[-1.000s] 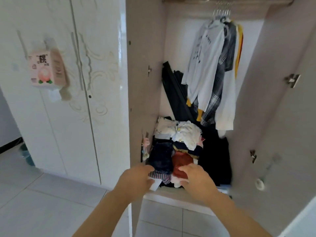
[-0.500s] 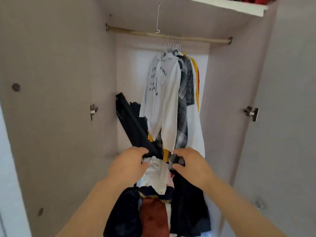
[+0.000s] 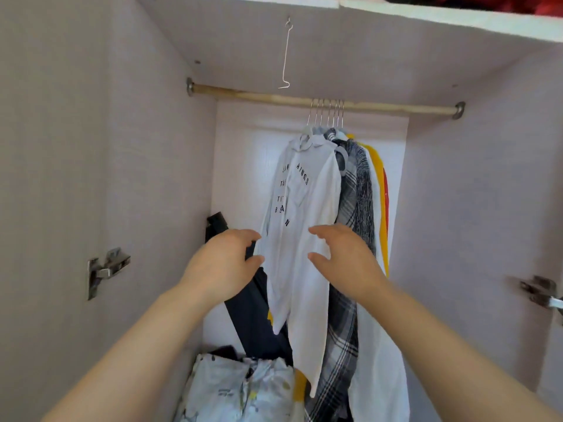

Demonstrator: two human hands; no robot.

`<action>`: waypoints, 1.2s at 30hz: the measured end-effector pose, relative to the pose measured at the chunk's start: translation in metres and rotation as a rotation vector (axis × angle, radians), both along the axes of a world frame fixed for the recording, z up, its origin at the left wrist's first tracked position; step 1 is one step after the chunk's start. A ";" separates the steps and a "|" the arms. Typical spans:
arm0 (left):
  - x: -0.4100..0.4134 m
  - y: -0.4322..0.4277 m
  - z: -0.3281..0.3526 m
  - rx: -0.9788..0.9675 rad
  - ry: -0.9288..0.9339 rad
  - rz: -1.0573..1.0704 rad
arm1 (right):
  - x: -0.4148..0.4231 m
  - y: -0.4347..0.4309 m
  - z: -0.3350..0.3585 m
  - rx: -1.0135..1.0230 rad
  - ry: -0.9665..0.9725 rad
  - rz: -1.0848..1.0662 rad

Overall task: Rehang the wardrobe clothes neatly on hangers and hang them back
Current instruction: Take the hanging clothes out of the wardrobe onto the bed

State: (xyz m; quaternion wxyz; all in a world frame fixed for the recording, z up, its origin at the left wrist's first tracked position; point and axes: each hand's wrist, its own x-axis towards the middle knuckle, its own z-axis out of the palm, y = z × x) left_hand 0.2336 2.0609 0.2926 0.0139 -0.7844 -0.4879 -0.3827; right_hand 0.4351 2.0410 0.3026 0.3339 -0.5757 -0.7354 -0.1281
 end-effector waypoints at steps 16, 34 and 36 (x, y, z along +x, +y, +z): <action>0.020 0.200 0.096 0.228 -0.117 -0.061 | -0.003 0.204 0.149 0.318 -0.132 -0.115; 0.042 0.311 0.141 0.356 -0.018 -0.020 | 0.064 0.332 0.198 0.604 -0.312 -0.418; 0.040 0.315 0.145 0.359 -0.006 0.018 | 0.072 0.341 0.200 0.651 -0.313 -0.405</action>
